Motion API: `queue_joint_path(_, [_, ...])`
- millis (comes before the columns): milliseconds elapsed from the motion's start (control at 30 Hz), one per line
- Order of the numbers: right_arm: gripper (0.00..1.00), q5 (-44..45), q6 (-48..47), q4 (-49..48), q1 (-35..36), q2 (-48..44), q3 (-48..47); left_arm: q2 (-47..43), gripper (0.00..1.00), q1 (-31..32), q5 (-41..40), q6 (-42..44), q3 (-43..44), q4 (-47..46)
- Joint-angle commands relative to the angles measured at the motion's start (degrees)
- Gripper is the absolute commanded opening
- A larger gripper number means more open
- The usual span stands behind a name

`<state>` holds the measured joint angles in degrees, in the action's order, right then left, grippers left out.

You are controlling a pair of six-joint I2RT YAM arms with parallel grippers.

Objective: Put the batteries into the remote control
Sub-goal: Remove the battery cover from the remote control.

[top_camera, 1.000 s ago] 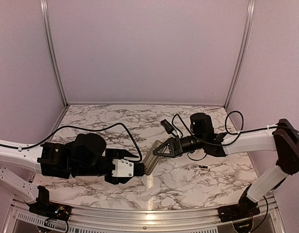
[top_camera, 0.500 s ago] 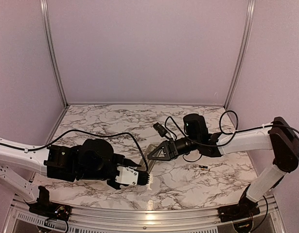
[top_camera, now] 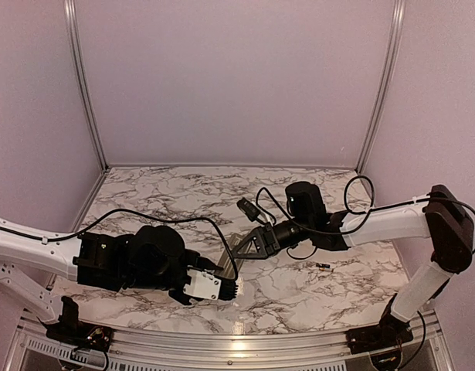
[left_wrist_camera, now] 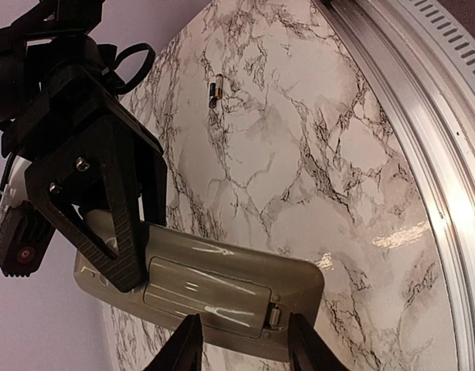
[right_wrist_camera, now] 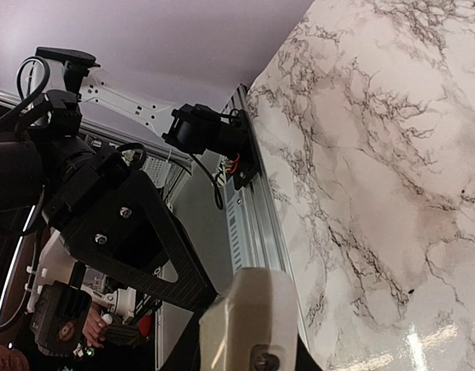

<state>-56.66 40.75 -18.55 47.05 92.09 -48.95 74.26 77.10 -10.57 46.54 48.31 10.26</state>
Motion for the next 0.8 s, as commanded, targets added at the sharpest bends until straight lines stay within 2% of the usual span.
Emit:
queue_joint_path(0, [0.0, -1.5, 0.1, 0.1, 0.7, 0.7, -2.4, 1.2, 0.4, 0.6, -0.7, 0.1, 0.3, 1.4])
queue_joint_path(400, [0.0, -3.4, 0.2, -0.5, 1.4, 1.7, -2.9, 3.5, 0.38, 1.0, -4.3, 0.5, 0.8, 0.7])
queue_joint_path(600, [0.0, -2.2, -4.5, 5.3, 1.8, 2.1, -4.6, 2.5, 0.33, 0.9, -4.2, 0.1, 1.0, 0.2])
queue_joint_path(767, [0.0, -2.4, -5.2, 6.0, 1.9, 1.9, -5.0, 2.9, 0.3, 0.9, -4.6, 0.0, 1.3, 0.1])
